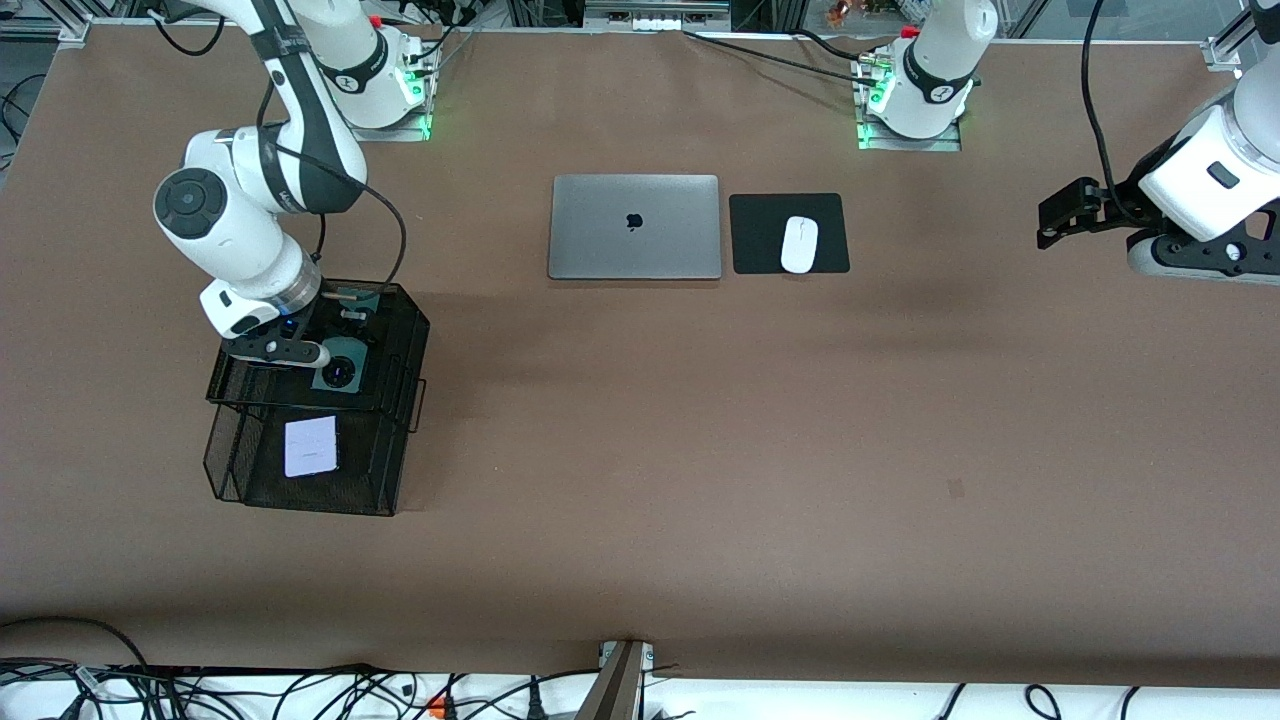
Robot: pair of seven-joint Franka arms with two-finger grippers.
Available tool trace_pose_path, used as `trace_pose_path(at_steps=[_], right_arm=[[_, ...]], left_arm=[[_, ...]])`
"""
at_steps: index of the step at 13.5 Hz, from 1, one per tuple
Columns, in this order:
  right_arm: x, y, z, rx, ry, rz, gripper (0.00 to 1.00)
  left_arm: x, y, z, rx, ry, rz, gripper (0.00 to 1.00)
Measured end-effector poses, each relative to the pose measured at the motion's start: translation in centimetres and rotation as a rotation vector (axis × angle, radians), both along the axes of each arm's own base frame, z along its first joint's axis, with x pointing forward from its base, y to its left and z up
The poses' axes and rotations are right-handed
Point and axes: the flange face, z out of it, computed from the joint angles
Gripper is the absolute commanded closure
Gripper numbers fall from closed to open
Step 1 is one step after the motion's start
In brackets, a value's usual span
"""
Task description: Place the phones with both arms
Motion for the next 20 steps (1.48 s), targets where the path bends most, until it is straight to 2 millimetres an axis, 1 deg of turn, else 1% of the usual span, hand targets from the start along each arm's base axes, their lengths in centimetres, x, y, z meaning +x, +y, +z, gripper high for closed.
trace_pose_path(at_steps=[1, 2, 3, 6, 8, 9, 10, 13, 14, 15, 16, 18, 20], right_arm=[[0.0, 0.0, -0.4, -0.003, 0.003, -0.001, 0.26], [0.1, 0.0, -0.6, -0.004, 0.002, -0.002, 0.04], [0.1, -0.1, -0.6, -0.003, -0.001, -0.004, 0.01], [0.6, -0.2, 0.0, 0.0, -0.015, -0.009, 0.0], [1.4, -0.2, 1.4, 0.003, -0.025, -0.011, 0.0], [2.1, -0.4, 2.8, 0.002, -0.008, -0.018, 0.0], [3.1, -0.8, 4.9, 0.0, 0.021, -0.028, 0.0], [6.2, -1.9, 13.0, -0.019, 0.133, -0.049, 0.0], [7.2, -1.8, 14.9, -0.029, 0.154, -0.045, 0.0], [8.0, -1.7, 16.4, -0.032, 0.164, -0.047, 0.0], [8.6, -1.8, 17.4, -0.019, 0.17, -0.052, 0.0], [8.9, -2.4, 18.2, 0.005, 0.193, -0.067, 0.0], [9.0, -3.7, 19.3, 0.019, 0.188, -0.092, 0.0]], left_arm=[[0.0, 0.1, 0.0, 0.0, 0.0, 0.002, 0.0], [0.0, 0.1, 0.0, 0.0, 0.0, 0.003, 0.0], [0.0, 0.2, 0.0, 0.0, 0.0, 0.005, 0.0], [0.0, 0.3, 0.0, 0.0, -0.001, 0.006, 0.0], [0.0, 0.3, 0.0, 0.0, -0.001, 0.007, 0.0], [0.0, 0.3, 0.0, 0.0, -0.001, 0.007, 0.0], [0.0, 0.3, 0.0, 0.0, -0.001, 0.007, 0.0], [0.0, 0.3, 0.0, 0.0, -0.001, 0.007, 0.0], [0.0, 0.3, 0.0, 0.0, -0.001, 0.008, 0.0], [0.0, 0.3, 0.0, 0.0, -0.001, 0.008, 0.0], [0.0, 0.4, 0.0, 0.0, -0.001, 0.008, 0.0], [0.0, 0.4, 0.0, 0.0, -0.001, 0.008, 0.0], [0.0, 0.4, 0.0, 0.0, -0.001, 0.008, 0.0]])
